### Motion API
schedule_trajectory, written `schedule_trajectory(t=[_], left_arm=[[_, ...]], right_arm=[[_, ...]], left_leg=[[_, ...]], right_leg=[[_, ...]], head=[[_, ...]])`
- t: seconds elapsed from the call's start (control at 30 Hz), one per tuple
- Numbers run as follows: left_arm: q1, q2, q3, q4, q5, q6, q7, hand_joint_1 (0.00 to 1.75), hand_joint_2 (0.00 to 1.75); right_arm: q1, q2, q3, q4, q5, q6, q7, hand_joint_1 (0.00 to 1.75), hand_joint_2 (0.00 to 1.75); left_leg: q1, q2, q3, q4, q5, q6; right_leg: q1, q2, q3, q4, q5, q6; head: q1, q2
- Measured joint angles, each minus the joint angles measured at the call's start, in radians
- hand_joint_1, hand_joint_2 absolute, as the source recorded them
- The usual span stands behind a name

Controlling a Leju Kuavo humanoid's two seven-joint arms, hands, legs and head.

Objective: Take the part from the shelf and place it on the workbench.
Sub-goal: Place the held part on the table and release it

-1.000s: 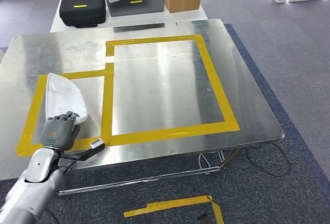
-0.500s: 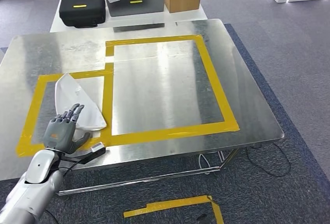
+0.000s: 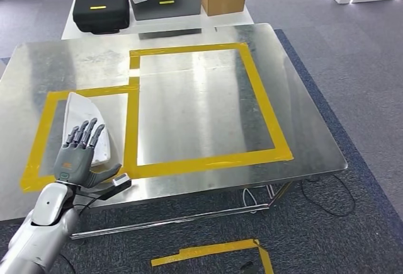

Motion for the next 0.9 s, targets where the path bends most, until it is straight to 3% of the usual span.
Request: schedule_trajectory(t=[0.07,0.13,0.2,0.27,0.3,0.33,0.37,0.43,0.5,0.57,0.63,0.73,0.77,0.8,0.83,0.9], left_arm=[[0.001,0.001,0.001,-0.006,0.000,0.000,0.000,0.00,0.00],[-0.001,-0.002,0.001,-0.011,0.000,0.001,0.000,0.00,0.00],[-0.002,-0.006,0.001,-0.013,0.000,0.001,0.000,0.00,0.00],[0.000,-0.009,0.001,-0.013,0.000,0.001,0.000,0.00,0.00],[0.002,-0.010,0.001,-0.013,0.000,0.001,0.000,0.00,0.00],[0.003,-0.011,0.001,-0.013,0.000,0.001,0.000,0.00,0.00],[0.003,-0.012,0.001,-0.013,0.000,0.000,0.000,0.00,0.00],[0.001,-0.014,0.001,-0.013,0.000,0.000,0.000,0.00,0.00],[0.001,-0.014,0.001,-0.013,0.000,0.000,0.000,0.00,0.00],[0.001,-0.012,0.001,-0.013,0.000,0.000,0.000,0.00,0.00],[0.001,-0.012,0.001,-0.013,0.000,0.000,0.000,0.00,0.00],[0.002,-0.013,0.000,-0.012,0.000,0.000,0.001,0.00,0.00],[0.004,-0.013,0.000,-0.012,0.000,0.000,0.001,0.00,0.00],[0.005,-0.013,0.000,-0.012,0.001,0.000,0.001,0.00,0.00],[0.005,-0.013,0.000,-0.012,0.001,0.000,0.001,0.00,0.00],[0.004,-0.014,0.000,-0.012,0.002,0.000,0.002,0.00,0.00]], right_arm=[[-0.002,0.000,0.000,0.000,-0.001,0.000,0.000,0.00,0.00],[-0.002,0.000,0.000,0.000,-0.001,-0.001,0.000,0.00,0.00],[0.002,0.000,0.000,0.000,-0.002,-0.002,0.001,0.00,0.00],[0.006,-0.001,0.000,0.000,-0.003,-0.001,0.002,0.00,0.00],[0.007,-0.001,0.000,0.000,-0.004,-0.001,0.003,0.00,0.00],[0.007,-0.001,0.000,0.000,-0.004,-0.001,0.003,0.00,0.00],[0.007,-0.001,0.000,0.000,-0.005,-0.001,0.003,0.00,0.00],[0.004,-0.002,0.000,0.000,-0.005,0.000,0.003,0.00,0.00],[0.004,-0.002,0.000,0.000,-0.005,0.003,0.004,0.00,0.00],[0.004,-0.002,0.000,0.000,-0.006,0.004,0.006,0.00,0.00],[0.002,-0.003,0.000,0.000,-0.007,0.004,0.007,0.00,0.00],[0.001,-0.004,0.000,0.000,-0.006,0.006,0.008,0.00,0.00],[0.002,-0.004,0.000,0.000,-0.006,0.007,0.009,0.00,0.00],[0.003,-0.004,0.000,0.000,-0.005,0.007,0.010,0.00,0.00],[0.003,-0.004,0.000,0.000,-0.005,0.007,0.012,0.00,0.00],[0.002,-0.004,0.000,0.000,-0.003,0.008,0.016,0.00,0.00]], left_leg=[[0.002,-0.003,0.006,-0.011,0.007,0.007],[0.008,-0.006,0.012,-0.025,0.016,0.015],[0.009,-0.011,0.012,-0.028,0.019,0.019],[0.009,-0.020,0.009,-0.028,0.019,0.019],[0.009,-0.024,0.009,-0.027,0.020,0.017],[0.011,-0.027,0.009,-0.026,0.021,0.015],[0.012,-0.031,0.008,-0.023,0.021,0.011],[0.011,-0.037,0.001,-0.013,0.021,-0.001],[0.008,-0.041,-0.008,-0.005,0.027,-0.016],[0.009,-0.043,-0.013,-0.001,0.030,-0.026],[0.013,-0.041,-0.030,0.042,-0.013,-0.036],[0.017,-0.039,-0.087,0.222,-0.130,-0.047],[0.017,-0.039,-0.095,0.265,-0.148,-0.047],[0.017,-0.039,-0.086,0.273,-0.147,-0.045],[0.017,-0.039,-0.058,0.242,-0.128,-0.042],[0.014,-0.038,0.034,0.105,-0.083,-0.029]], right_leg=[[-0.001,0.007,0.000,0.002,-0.005,0.006],[-0.003,0.044,-0.021,0.051,-0.045,0.008],[-0.003,0.080,-0.080,0.181,-0.113,0.008],[-0.004,0.089,-0.131,0.286,-0.140,0.009],[-0.004,0.090,-0.133,0.286,-0.124,0.010],[-0.006,0.090,-0.117,0.247,-0.091,0.011],[-0.008,0.090,-0.087,0.182,-0.052,0.012],[-0.010,0.096,-0.027,0.068,-0.007,0.013],[-0.009,0.101,-0.011,0.035,-0.006,0.008],[-0.010,0.098,-0.020,0.035,-0.001,-0.004],[-0.010,0.095,-0.030,0.034,0.010,-0.023],[-0.006,0.090,-0.052,0.033,0.027,-0.042],[-0.004,0.089,-0.060,0.034,0.033,-0.044],[-0.002,0.088,-0.068,0.034,0.039,-0.045],[0.000,0.087,-0.075,0.034,0.045,-0.045],[0.004,0.087,-0.086,0.035,0.056,-0.043]], head=[[0.001,0.000],[0.002,0.000],[0.003,0.000],[0.004,0.000],[0.004,0.000],[0.004,0.000],[0.004,0.000],[0.005,0.000],[0.005,0.000],[0.006,0.000],[0.004,0.000],[0.002,0.000],[0.002,0.000],[0.002,0.000],[0.002,0.000],[0.002,0.000]])
